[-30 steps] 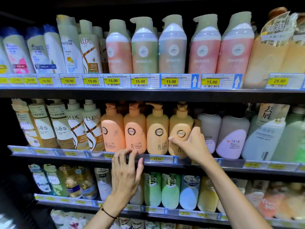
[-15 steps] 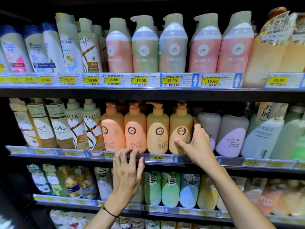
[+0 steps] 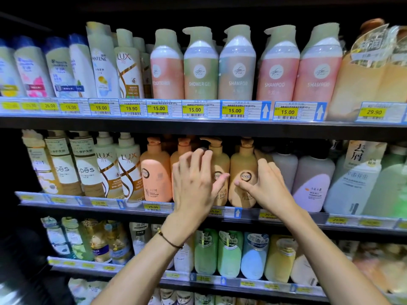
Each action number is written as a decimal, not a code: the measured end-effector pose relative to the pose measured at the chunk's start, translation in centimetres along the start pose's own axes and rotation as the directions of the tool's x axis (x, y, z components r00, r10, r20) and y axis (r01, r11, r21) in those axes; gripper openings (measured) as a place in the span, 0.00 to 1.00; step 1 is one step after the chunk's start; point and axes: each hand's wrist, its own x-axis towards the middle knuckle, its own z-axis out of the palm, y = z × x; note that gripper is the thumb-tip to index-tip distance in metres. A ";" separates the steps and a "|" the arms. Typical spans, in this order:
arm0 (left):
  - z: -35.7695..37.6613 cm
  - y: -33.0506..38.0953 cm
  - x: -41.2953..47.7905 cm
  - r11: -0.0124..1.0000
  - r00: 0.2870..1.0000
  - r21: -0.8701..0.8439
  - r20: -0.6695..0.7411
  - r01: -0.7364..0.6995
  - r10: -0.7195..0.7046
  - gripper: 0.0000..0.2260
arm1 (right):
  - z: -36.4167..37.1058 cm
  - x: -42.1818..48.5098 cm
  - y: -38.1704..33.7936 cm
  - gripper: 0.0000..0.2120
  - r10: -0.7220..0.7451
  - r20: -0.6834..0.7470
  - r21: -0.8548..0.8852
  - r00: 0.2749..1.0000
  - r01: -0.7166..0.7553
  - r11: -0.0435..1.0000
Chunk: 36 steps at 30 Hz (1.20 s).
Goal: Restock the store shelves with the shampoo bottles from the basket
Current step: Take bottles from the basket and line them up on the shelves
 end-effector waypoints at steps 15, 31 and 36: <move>0.5 0.1 0.2 0.999 0.998 0.046 0.056 -0.008 0.005 0.18 | -0.2 0.1 0.4 0.26 0.031 -0.019 0.023 0.999 -0.031 0.999; -3.3 -4.6 -1.8 0.999 1.000 -0.035 0.029 -0.005 0.006 0.17 | 1.6 -4.4 -5.7 0.24 -0.376 -0.362 -0.041 0.853 0.389 0.920; -6.4 -9.6 -0.5 0.995 0.999 -0.102 -0.050 -0.022 0.017 0.12 | 1.5 -3.6 -12.1 0.21 -0.444 -0.378 0.032 0.812 0.491 0.871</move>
